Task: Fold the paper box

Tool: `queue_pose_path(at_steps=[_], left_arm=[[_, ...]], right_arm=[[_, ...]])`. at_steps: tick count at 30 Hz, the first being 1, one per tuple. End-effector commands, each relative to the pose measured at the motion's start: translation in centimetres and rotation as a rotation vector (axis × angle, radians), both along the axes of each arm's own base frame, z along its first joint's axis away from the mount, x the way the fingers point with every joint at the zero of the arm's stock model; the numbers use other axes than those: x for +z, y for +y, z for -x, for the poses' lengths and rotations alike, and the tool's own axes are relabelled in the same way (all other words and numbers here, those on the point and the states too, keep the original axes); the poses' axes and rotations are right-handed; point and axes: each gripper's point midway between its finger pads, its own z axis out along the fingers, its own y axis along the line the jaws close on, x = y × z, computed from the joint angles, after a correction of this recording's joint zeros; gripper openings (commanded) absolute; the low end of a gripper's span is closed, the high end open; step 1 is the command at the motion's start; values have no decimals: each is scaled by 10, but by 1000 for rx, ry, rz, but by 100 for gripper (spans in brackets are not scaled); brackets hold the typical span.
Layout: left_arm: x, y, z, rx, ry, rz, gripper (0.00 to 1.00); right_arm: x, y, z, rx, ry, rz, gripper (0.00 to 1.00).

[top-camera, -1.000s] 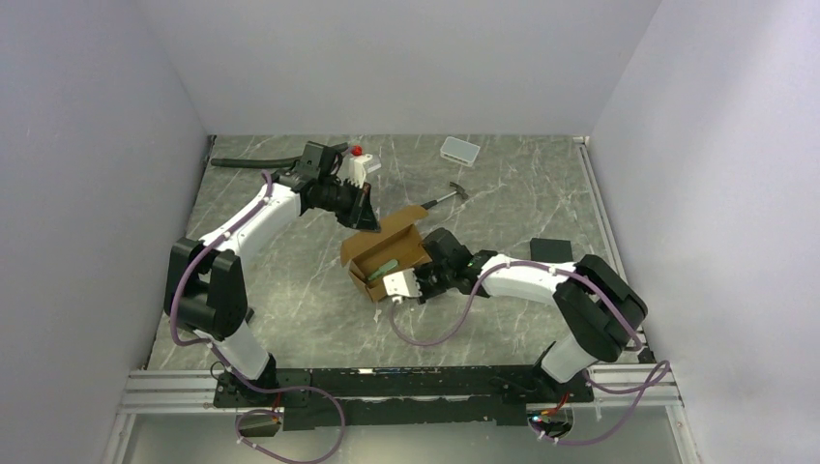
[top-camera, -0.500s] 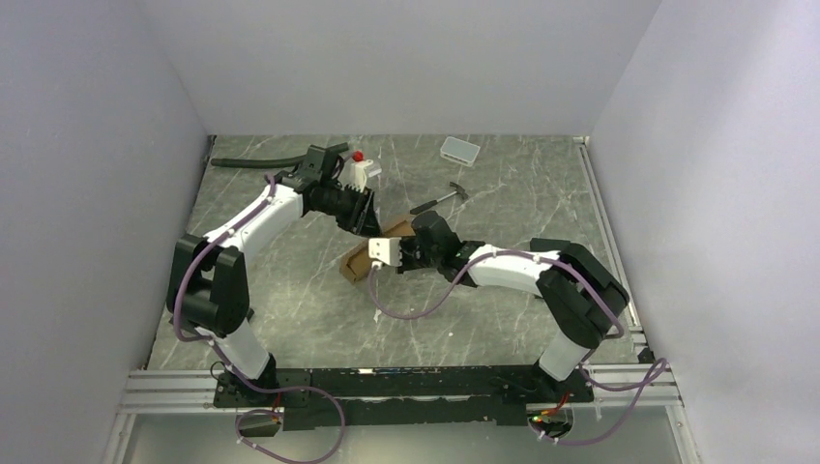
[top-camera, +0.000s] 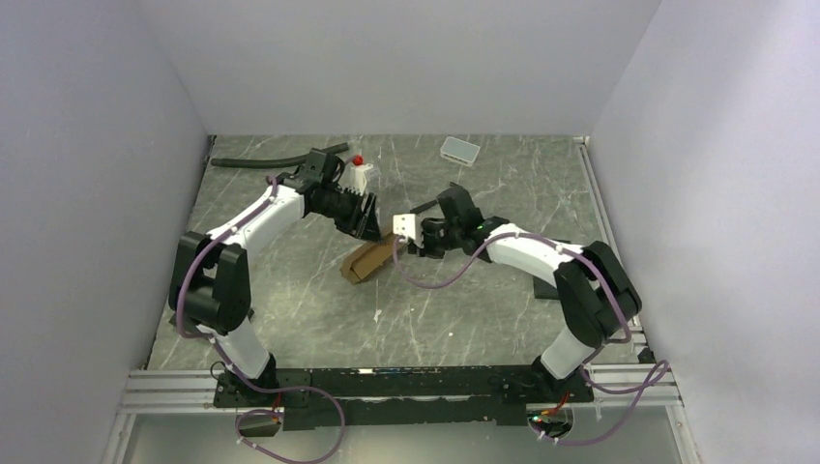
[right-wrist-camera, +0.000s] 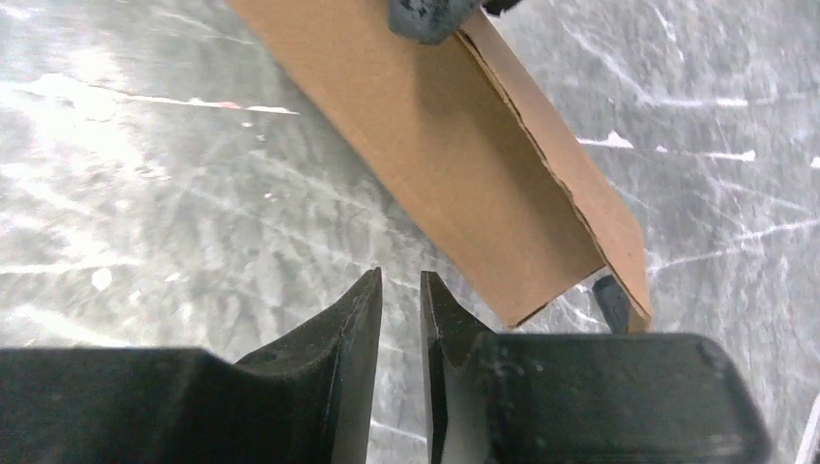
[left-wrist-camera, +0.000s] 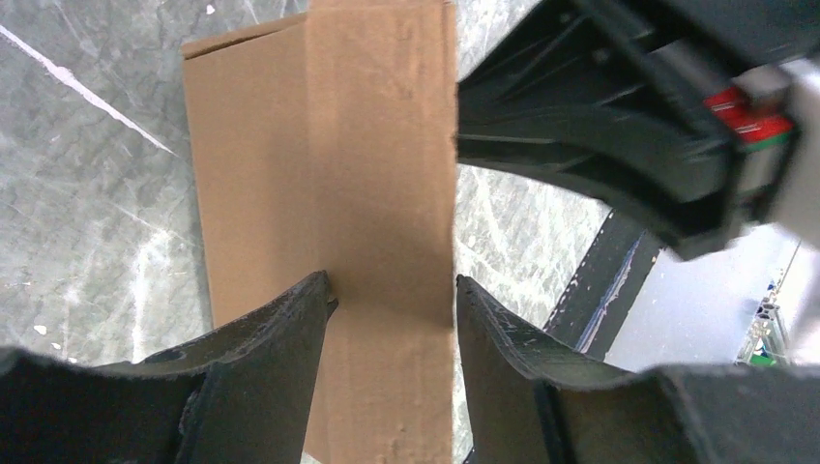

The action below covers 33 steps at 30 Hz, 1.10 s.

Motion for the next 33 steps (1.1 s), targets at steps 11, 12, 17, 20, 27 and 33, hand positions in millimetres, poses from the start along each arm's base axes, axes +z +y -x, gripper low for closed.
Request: queue_pose_path(at_steps=[11,12,17,20,27,33], left_arm=[[-17,1,0,7,56,-25,53],[-18,0,0,6,58,-25,53],[-20,0,-1,7,66,-28,53],[-20,0,-1,7,65,-31,52],[-18,1,-1,8,59,-32,53],[-18,0,-2,5,61,-27,52]], right_arm=[[107,-13,10,159,85,-178,48],[110,-12,2,144,68,-169,52],[93,-5,-23,220,-6,-52,89],[75,4,-22,326,-71,39,100],[46,15,-10,476,-138,185,100],[21,30,-24,416,-240,240,100]])
